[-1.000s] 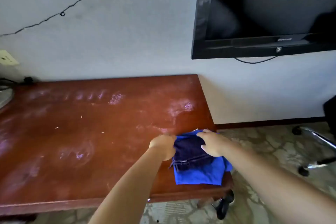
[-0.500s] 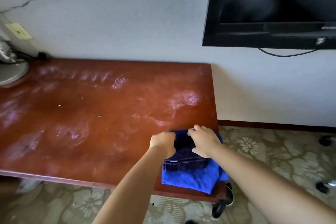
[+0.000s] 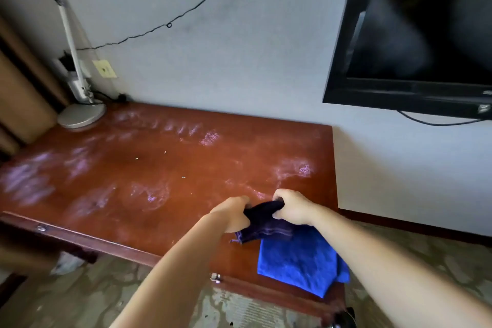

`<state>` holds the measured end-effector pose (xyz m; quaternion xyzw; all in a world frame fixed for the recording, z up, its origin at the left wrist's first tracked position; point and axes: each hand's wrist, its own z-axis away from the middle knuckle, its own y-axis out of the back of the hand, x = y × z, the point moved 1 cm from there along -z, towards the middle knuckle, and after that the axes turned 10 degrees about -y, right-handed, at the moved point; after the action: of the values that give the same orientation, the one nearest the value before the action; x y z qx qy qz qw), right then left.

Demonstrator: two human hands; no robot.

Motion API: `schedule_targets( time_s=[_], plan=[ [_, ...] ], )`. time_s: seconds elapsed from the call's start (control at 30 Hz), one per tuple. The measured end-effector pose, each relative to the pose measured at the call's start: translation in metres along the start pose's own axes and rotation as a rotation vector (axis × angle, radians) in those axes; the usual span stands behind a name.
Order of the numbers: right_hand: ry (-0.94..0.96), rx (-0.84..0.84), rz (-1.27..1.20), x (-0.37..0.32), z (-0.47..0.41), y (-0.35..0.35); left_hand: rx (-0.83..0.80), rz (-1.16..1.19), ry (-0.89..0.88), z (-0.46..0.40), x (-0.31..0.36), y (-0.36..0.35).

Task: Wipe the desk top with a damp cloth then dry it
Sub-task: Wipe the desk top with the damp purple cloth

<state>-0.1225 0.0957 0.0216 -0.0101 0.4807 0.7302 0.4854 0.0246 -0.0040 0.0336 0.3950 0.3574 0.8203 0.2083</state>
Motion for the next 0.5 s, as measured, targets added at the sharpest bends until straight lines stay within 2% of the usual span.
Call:
schedule_targets(
  time_s=[0.27, 0.5],
  plan=[
    [0.063, 0.029, -0.097, -0.088, 0.015, -0.01, 0.087, 0.007, 0.017, 0.048, -0.06, 0.05],
    [0.134, 0.06, -0.014, -0.178, 0.016, -0.045, 0.216, 0.009, -0.004, 0.095, -0.134, 0.089]
  ],
)
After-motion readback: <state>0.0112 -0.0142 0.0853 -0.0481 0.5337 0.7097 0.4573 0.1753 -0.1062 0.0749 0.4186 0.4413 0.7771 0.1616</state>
